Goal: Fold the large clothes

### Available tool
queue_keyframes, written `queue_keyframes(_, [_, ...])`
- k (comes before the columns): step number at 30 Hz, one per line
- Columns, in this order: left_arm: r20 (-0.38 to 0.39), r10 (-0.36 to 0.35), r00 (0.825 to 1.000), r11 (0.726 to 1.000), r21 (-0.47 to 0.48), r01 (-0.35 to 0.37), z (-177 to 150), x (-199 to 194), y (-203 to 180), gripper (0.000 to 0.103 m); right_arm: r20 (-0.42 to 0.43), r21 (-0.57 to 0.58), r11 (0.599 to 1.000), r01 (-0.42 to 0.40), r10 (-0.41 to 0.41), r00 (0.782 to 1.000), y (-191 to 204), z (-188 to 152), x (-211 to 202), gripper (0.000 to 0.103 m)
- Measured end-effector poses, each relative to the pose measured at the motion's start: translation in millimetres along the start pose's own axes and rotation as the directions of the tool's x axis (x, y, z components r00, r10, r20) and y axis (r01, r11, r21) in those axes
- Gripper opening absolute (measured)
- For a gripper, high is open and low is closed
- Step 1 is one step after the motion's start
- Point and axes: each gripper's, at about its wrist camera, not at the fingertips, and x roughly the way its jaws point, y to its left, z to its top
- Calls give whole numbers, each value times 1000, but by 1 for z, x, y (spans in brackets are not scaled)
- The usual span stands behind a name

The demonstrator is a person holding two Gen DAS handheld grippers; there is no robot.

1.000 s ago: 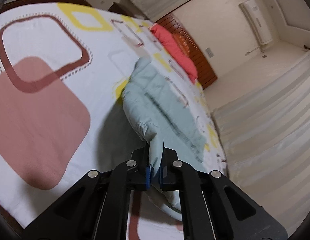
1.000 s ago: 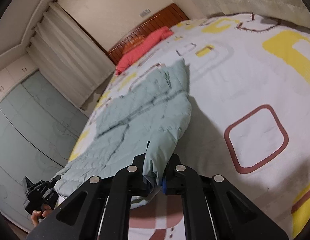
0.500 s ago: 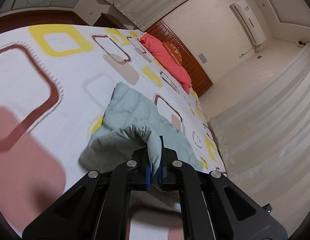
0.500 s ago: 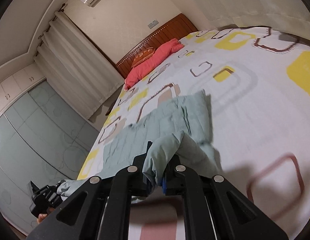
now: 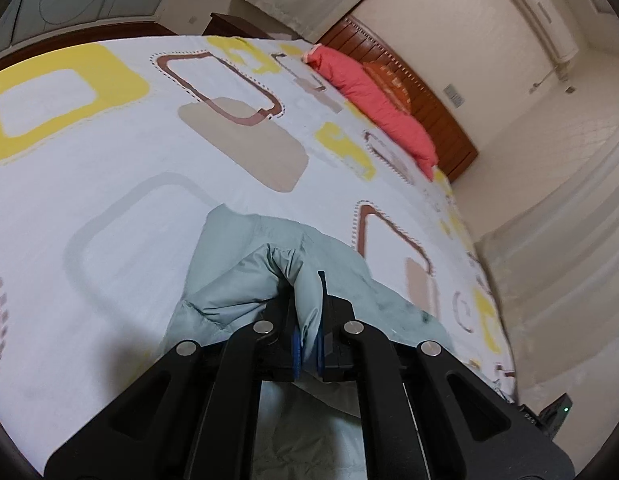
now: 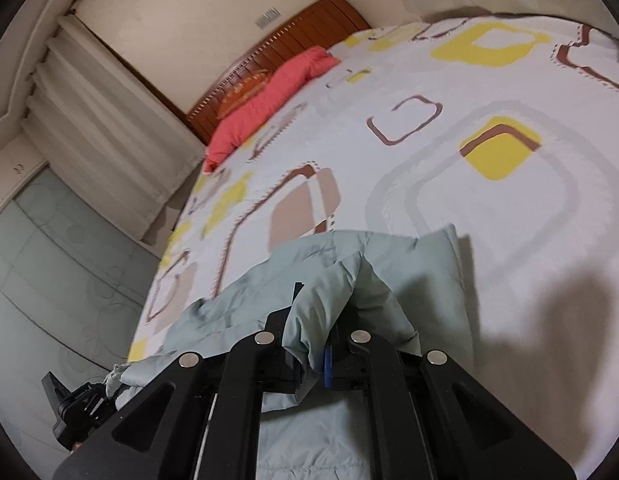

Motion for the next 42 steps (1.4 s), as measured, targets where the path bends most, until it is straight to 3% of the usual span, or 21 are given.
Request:
queue_keyframes(9, [-33,90,995,993,76,-87,7,70,-2,5,-46,3,998,55,-55,997,-13,12,60,7])
queue_keyframes(12, [-37,92,995,992,84,-89,8,73,-2,8,-46,6,999,41,-41,998,-13,13,61,14])
queue_keyframes(13, [-33,87,996,993,85,-84,8,70,-3,17,-43,6,999,32,-32,999,-11,14,60,19])
queue_keyframes(14, [-31,77,997,994,86,-74,9,68,-4,25,-37,6,1000,23,-23,999,-11,14,57,37])
queue_keyframes(15, [-32,53,998,995,82,-50,10,64,-6,46,-23,2,1000,10,-10,1000,-8,14,51,61])
queue_keyframes(16, [-25,35,999,996,77,-33,11,60,-8,64,-4,-4,1000,7,-7,1000,-6,14,46,70])
queue_keyframes(17, [-9,23,1000,997,76,-22,12,54,-11,68,25,-12,1000,15,-14,1000,-3,14,40,73])
queue_keyframes(21, [28,11,1000,993,115,-14,14,34,-23,75,58,-65,997,31,-27,998,11,13,21,73])
queue_keyframes(26, [15,58,998,984,168,-59,2,24,-27,74,8,-149,984,102,-102,995,30,-5,27,73])
queue_keyframes(28, [2,101,995,969,226,-99,-2,30,-30,66,0,-234,959,161,-166,986,46,-12,38,66])
queue_keyframes(30, [1,130,992,961,245,-126,-3,35,-32,66,-10,-292,937,190,-202,979,60,-16,48,58])
queue_keyframes(34, [-1,149,989,957,253,-143,0,49,-38,66,-35,-345,917,200,-225,974,85,-17,74,56])
queue_keyframes(39, [-16,230,973,941,259,-218,0,77,-30,66,-61,-372,903,213,-253,966,90,-22,96,56])
queue_keyframes(42, [-20,267,963,925,285,-251,-3,93,-23,66,-72,-408,876,258,-313,947,84,-32,115,56])
